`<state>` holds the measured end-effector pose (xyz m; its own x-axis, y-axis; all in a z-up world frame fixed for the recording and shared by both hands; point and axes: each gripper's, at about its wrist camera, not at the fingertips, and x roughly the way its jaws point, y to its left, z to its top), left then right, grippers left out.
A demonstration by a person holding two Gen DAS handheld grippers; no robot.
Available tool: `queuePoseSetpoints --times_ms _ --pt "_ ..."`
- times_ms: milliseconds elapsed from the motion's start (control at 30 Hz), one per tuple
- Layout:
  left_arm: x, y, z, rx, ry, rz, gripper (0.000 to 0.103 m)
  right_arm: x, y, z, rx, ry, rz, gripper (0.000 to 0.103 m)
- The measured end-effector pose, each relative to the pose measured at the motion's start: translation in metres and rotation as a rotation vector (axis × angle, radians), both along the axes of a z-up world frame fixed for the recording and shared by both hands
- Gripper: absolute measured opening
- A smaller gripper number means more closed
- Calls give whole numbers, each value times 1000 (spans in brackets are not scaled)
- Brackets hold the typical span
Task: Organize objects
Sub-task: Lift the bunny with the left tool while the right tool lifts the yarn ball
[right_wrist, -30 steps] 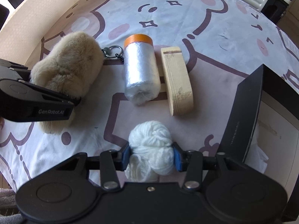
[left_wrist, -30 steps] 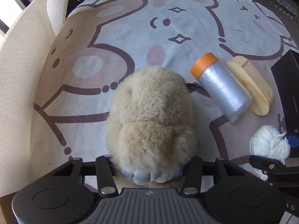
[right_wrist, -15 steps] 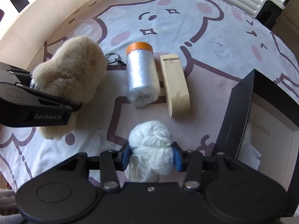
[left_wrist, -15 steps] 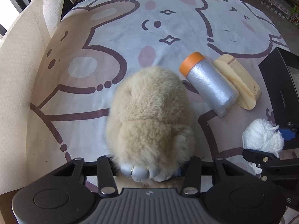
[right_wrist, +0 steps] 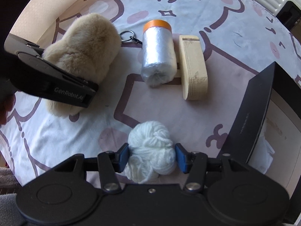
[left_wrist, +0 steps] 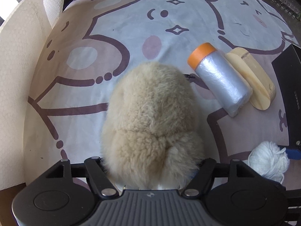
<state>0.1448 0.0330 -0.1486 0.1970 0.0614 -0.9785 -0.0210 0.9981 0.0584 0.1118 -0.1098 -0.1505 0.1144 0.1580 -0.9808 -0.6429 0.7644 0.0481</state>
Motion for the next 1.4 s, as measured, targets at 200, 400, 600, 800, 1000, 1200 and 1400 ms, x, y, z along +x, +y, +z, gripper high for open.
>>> queuePoseSetpoints --times_ms 200,400,600,800,1000,1200,1400 --pt "2 -2 5 -17 -16 -13 49 1 0 5 2 -22 -7 47" --pt "0 -1 14 -43 -48 -11 46 4 -4 12 4 -59 -57 47" --pt "-6 -2 28 -65 -95 -10 46 4 -9 23 29 -89 -99 47" --pt "-13 -1 41 -76 -135 -6 46 3 -14 36 54 -130 -150 46" --pt "-22 -1 59 -90 -189 -2 46 7 -25 48 72 -175 -235 46" --pt "-30 -6 77 -94 -245 -6 46 6 -35 62 95 -223 -310 46" --pt "-38 -12 93 -108 -290 -2 46 -1 -40 77 121 -268 -342 46"
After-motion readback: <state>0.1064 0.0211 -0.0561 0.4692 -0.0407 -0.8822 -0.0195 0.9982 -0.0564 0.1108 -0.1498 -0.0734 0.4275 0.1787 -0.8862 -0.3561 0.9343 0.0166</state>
